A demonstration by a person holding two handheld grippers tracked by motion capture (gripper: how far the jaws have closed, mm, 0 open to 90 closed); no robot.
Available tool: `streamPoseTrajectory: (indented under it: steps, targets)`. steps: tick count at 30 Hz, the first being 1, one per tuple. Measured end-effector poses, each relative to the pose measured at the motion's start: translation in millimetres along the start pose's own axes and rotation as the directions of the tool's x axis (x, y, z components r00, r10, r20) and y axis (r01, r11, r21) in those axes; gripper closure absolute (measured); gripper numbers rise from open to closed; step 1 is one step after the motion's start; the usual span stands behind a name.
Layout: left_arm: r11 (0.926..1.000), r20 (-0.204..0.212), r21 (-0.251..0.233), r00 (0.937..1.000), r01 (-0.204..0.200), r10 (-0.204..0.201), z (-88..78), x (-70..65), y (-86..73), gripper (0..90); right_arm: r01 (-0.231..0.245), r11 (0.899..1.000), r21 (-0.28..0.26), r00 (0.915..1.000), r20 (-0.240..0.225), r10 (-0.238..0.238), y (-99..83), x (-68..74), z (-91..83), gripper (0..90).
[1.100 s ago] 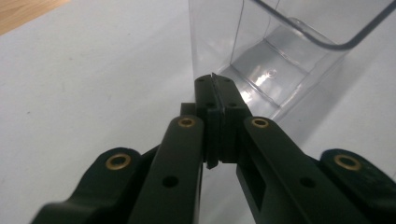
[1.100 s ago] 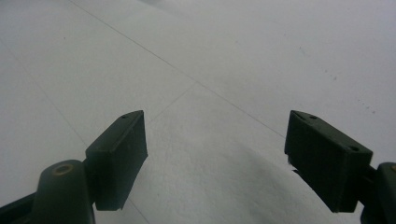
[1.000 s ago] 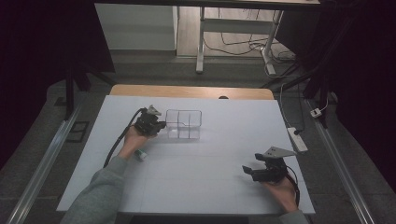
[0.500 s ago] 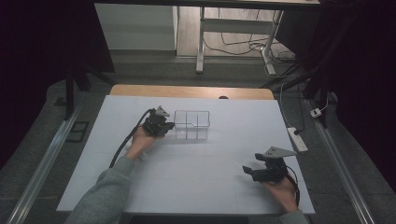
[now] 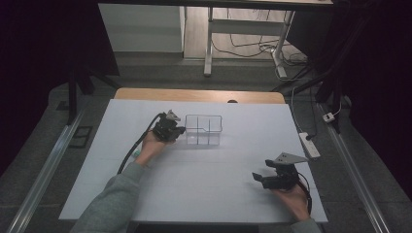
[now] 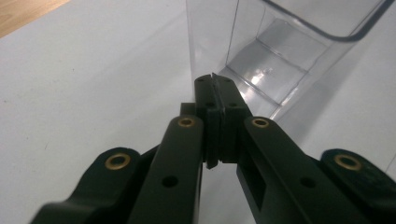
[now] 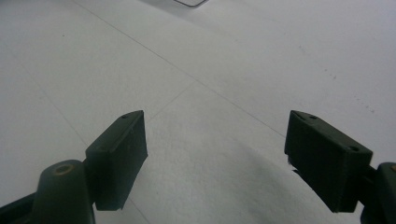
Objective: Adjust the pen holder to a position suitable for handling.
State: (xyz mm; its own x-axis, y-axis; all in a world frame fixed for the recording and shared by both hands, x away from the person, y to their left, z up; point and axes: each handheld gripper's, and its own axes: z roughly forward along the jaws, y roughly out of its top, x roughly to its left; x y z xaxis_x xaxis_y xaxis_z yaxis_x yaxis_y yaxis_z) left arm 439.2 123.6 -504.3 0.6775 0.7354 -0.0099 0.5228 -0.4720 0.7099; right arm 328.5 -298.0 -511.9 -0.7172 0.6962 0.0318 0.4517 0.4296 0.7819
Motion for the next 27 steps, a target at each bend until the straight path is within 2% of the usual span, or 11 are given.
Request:
streamPoseTrajectory:
  steps: [11, 14, 15, 17, 20, 23, 25, 26, 27]
  targets:
    - [1.0, 0.001, -0.009, 1.0, 0.0, 0.0, 6.3, -2.6, 4.0, 87.5, 0.001, 1.0, 0.003, 1.0, 0.001, -0.001, -0.2, -0.1, 0.2, 20.7]
    - [0.9998, 0.013, -0.018, 0.9999, -0.003, 0.004, 4.6, -0.9, 3.5, 86.6, 0.001, 1.0, 0.0, 1.0, 0.003, -0.001, -0.1, -0.1, -0.5, 20.7]
    - [0.9993, 0.012, -0.037, 0.9999, -0.004, 0.004, -0.4, 0.9, 3.7, 86.7, 0.001, 1.0, 0.0, 1.0, 0.004, -0.001, -0.1, -0.2, -0.8, 20.7]
    - [0.999, 0.011, -0.045, 0.9999, 0.0, 0.001, -4.6, 3.0, 4.0, 86.8, 0.003, 1.0, -0.001, 1.0, 0.006, -0.003, 0.0, 0.0, -1.3, 20.7]
    - [0.9969, 0.014, -0.078, 0.9998, 0.014, -0.013, -20.3, 8.7, 3.5, 86.6, 0.004, 1.0, -0.002, 1.0, 0.003, -0.004, -0.2, 0.2, -1.2, 20.6]
    - [0.9953, 0.025, -0.096, 0.9997, 0.009, -0.006, -36.3, 12.7, -0.9, 85.2, 0.004, 1.0, -0.002, 1.0, 0.002, -0.004, -0.2, 0.2, -1.1, 20.7]
    - [0.9955, 0.053, -0.095, 0.9986, 0.004, 0.002, -45.7, 15.2, -4.8, 79.9, 0.005, 1.0, -0.003, 1.0, 0.001, -0.005, -0.1, 0.4, -0.9, 20.7]
    - [0.9954, 0.064, -0.096, 0.9979, -0.004, 0.01, -49.8, 16.1, -6.8, 73.1, 0.005, 1.0, -0.002, 1.0, 0.001, -0.005, 0.0, 0.5, -0.6, 20.7]
    - [0.9953, 0.07, -0.096, 0.9975, -0.008, 0.015, -53.7, 16.6, -8.3, 70.3, 0.005, 1.0, -0.004, 1.0, 0.0, -0.005, -0.1, 0.8, -0.1, 20.7]
